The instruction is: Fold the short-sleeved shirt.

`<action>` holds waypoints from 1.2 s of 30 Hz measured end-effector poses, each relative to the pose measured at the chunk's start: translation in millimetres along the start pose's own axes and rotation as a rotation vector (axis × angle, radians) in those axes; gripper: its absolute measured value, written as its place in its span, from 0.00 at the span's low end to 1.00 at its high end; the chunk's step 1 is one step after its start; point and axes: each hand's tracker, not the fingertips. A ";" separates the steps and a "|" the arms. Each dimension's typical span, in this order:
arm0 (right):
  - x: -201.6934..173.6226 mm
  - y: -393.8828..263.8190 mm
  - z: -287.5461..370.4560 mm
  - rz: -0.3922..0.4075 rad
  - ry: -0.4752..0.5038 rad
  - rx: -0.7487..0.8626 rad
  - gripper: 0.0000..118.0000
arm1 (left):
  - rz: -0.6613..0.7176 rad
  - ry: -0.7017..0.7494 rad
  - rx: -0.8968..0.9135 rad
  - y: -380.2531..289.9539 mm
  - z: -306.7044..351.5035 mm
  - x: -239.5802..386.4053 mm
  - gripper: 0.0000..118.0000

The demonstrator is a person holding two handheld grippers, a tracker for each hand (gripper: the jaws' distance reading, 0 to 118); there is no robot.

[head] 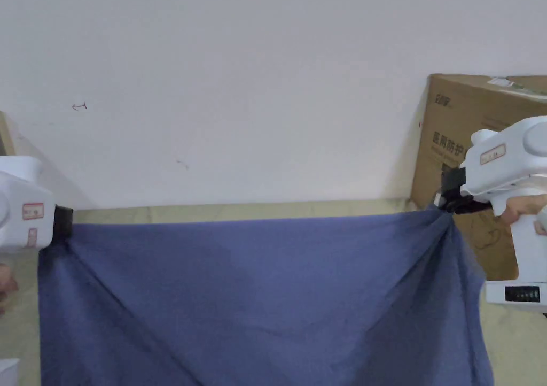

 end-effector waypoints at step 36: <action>-85.5 141.9 -7.1 -0.005 -0.016 0.204 0.02 | 0.007 0.061 0.185 142.2 -65.9 -19.4 0.04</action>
